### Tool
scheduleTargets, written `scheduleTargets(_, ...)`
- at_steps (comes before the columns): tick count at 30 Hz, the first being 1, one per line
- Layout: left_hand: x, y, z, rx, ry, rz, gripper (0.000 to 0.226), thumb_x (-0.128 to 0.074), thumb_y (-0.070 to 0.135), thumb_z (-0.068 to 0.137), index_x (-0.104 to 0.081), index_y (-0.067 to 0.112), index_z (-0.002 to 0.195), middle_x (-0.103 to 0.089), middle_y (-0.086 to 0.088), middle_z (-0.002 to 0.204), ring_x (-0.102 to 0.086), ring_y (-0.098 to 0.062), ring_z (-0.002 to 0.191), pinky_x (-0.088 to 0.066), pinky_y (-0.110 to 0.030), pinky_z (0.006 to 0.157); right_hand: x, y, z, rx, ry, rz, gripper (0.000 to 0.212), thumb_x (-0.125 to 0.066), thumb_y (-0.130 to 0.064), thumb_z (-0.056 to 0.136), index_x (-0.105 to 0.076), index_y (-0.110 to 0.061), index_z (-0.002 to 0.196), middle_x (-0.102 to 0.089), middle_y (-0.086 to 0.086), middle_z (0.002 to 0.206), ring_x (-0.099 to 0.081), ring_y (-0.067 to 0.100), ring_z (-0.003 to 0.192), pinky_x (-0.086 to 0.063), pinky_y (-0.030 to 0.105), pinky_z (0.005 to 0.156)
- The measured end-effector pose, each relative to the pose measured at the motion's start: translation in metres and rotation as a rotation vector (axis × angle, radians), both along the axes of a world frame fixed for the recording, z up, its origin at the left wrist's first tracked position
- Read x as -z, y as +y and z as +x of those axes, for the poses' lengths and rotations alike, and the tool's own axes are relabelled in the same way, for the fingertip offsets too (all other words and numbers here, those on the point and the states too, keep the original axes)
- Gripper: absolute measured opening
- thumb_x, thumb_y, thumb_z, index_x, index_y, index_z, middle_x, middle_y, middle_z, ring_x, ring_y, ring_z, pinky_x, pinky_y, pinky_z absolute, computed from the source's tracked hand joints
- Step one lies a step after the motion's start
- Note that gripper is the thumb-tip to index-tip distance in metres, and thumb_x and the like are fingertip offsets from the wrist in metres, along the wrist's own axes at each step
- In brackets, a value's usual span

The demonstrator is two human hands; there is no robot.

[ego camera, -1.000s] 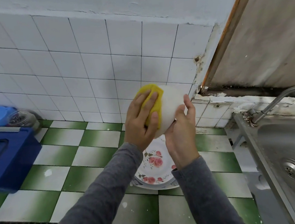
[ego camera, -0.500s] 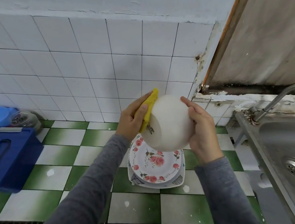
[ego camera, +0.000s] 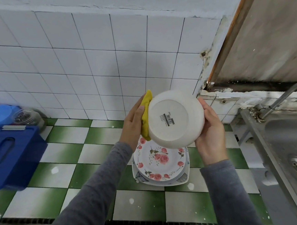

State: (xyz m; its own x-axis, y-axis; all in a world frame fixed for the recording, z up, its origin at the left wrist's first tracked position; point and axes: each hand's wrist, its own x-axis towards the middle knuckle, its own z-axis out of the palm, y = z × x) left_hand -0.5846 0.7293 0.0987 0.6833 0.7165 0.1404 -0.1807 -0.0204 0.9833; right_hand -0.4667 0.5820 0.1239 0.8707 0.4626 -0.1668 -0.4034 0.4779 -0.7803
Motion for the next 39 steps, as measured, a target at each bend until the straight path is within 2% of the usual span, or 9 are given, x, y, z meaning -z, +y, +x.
scheduleTargets(6,0.001,0.004,-0.007,-0.075,0.007,-0.045,0.036,-0.041,0.041,0.102,-0.052,0.039,0.137,-0.052,0.017,0.144,-0.050,0.000,0.130,-0.045,-0.020,0.104,0.027,0.009,-0.020,-0.006,-0.806,-0.451,0.071,-0.053,-0.064,0.083,-0.036,-0.033,0.144,-0.031,-0.004,0.158,-0.026,0.000,0.145,-0.025,0.017,0.115)
scheduleTargets(10,0.002,0.016,-0.017,-0.074,0.034,-0.056,0.044,-0.047,0.048,0.095,-0.055,0.039,0.136,-0.055,0.015,0.142,-0.054,-0.008,0.129,-0.048,-0.034,0.107,0.035,0.009,-0.023,-0.088,-1.135,-0.720,0.112,-0.064,-0.078,0.067,-0.014,-0.030,0.155,-0.014,-0.010,0.164,0.010,0.010,0.153,-0.004,0.051,0.124)
scheduleTargets(14,0.005,0.028,-0.023,-0.069,0.088,-0.070,0.027,-0.045,0.038,0.103,-0.059,0.051,0.122,-0.058,0.028,0.129,-0.055,-0.006,0.125,-0.046,-0.036,0.109,0.034,0.006,-0.025,-0.248,-1.218,-0.766,0.135,-0.075,-0.079,0.050,0.009,-0.049,0.151,0.008,-0.029,0.160,0.011,0.006,0.153,-0.008,0.043,0.124)
scheduleTargets(17,0.005,0.037,-0.027,-0.041,0.130,-0.100,0.026,-0.045,0.038,0.103,-0.060,0.050,0.121,-0.058,0.026,0.127,-0.056,-0.006,0.122,-0.048,-0.034,0.105,0.037,0.007,-0.029,-0.332,-1.321,-0.794,0.137,-0.081,-0.075,0.046,0.006,-0.054,0.150,0.011,-0.012,0.165,0.001,0.021,0.154,-0.017,0.045,0.119)
scheduleTargets(20,0.005,0.043,-0.028,0.009,0.164,-0.098,0.027,-0.046,0.041,0.102,-0.061,0.046,0.124,-0.059,0.020,0.129,-0.057,-0.005,0.118,-0.050,-0.026,0.099,0.043,0.006,-0.032,-0.342,-1.288,-0.820,0.126,-0.088,-0.062,0.050,-0.008,-0.055,0.146,0.002,-0.015,0.160,-0.009,0.016,0.148,-0.025,0.038,0.116)
scheduleTargets(26,0.011,0.039,-0.020,0.253,0.143,-0.167,0.032,-0.047,0.031,0.102,-0.063,0.042,0.127,-0.056,0.018,0.140,-0.053,-0.009,0.129,-0.047,-0.034,0.106,0.054,-0.011,-0.028,-0.177,-1.138,-0.795,0.117,-0.085,-0.065,0.050,-0.027,-0.037,0.148,-0.017,-0.001,0.159,-0.019,0.009,0.144,-0.014,0.001,0.109)
scheduleTargets(33,0.012,0.000,0.005,0.333,0.150,-0.220,0.038,-0.060,0.034,0.089,-0.065,0.033,0.127,-0.062,0.008,0.131,-0.061,-0.014,0.114,-0.057,-0.029,0.086,0.053,-0.055,-0.021,0.018,-1.072,-0.860,0.115,-0.086,-0.062,0.053,-0.031,-0.028,0.148,-0.024,0.003,0.156,-0.023,0.016,0.147,-0.022,0.020,0.117)
scheduleTargets(36,0.014,-0.024,0.021,0.311,0.159,-0.230,0.029,-0.063,0.021,0.094,-0.069,0.032,0.121,-0.064,0.003,0.130,-0.062,-0.016,0.113,-0.057,-0.032,0.088,0.051,-0.087,-0.020,0.108,-1.041,-0.875,0.114,-0.087,-0.062,0.055,-0.031,-0.028,0.149,-0.026,0.004,0.155,-0.024,0.017,0.147,-0.027,0.036,0.119)
scheduleTargets(39,0.015,-0.059,0.038,0.310,0.192,-0.193,0.032,-0.066,0.016,0.094,-0.067,0.029,0.123,-0.063,0.003,0.130,-0.063,-0.012,0.112,-0.056,-0.029,0.090,0.047,-0.133,-0.019,0.186,-1.005,-0.892,0.112,-0.090,-0.059,0.056,-0.030,-0.032,0.146,-0.025,0.003,0.156,-0.021,0.016,0.149,-0.024,0.032,0.120)
